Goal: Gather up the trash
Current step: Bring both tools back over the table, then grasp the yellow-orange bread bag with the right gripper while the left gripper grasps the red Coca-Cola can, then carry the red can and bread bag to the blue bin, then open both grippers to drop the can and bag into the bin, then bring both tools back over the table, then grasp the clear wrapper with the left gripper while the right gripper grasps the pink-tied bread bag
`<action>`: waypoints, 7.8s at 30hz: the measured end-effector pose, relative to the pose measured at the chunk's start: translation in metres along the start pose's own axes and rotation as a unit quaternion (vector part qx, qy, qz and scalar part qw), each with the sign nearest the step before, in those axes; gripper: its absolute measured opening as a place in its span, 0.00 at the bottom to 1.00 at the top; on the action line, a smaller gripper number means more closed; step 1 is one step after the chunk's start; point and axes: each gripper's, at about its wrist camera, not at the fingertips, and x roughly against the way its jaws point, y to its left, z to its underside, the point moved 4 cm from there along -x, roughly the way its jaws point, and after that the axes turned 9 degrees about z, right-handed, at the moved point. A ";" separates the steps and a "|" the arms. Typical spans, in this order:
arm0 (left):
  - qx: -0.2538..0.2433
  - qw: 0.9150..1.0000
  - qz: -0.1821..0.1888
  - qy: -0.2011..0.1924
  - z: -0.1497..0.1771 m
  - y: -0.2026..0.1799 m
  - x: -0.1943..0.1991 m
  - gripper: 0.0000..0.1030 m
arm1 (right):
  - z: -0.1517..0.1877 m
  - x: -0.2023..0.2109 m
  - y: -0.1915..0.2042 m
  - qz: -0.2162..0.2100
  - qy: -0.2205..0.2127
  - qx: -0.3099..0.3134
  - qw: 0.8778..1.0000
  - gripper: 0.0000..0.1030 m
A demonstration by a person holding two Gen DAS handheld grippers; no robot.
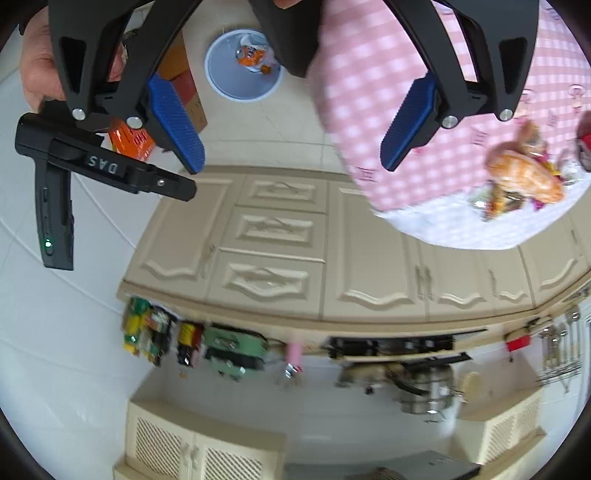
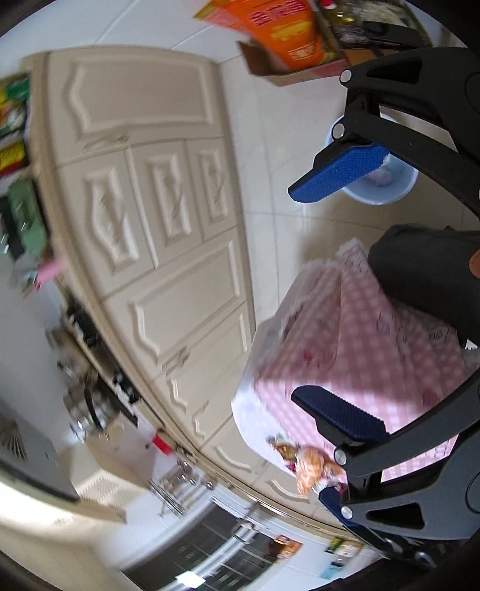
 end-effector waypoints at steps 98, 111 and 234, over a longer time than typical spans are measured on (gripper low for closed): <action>-0.012 0.972 -0.232 0.030 0.059 0.367 0.165 0.11 | 0.076 -0.095 0.348 -0.140 0.053 0.297 0.943 0.35; 0.019 0.982 -0.187 -0.019 0.054 0.314 0.189 0.10 | 0.061 -0.045 0.314 -0.145 0.022 0.286 0.947 0.35; 0.104 0.952 -0.266 -0.113 0.032 0.287 0.221 0.96 | 0.094 -0.078 0.358 -0.105 0.042 0.317 0.942 0.94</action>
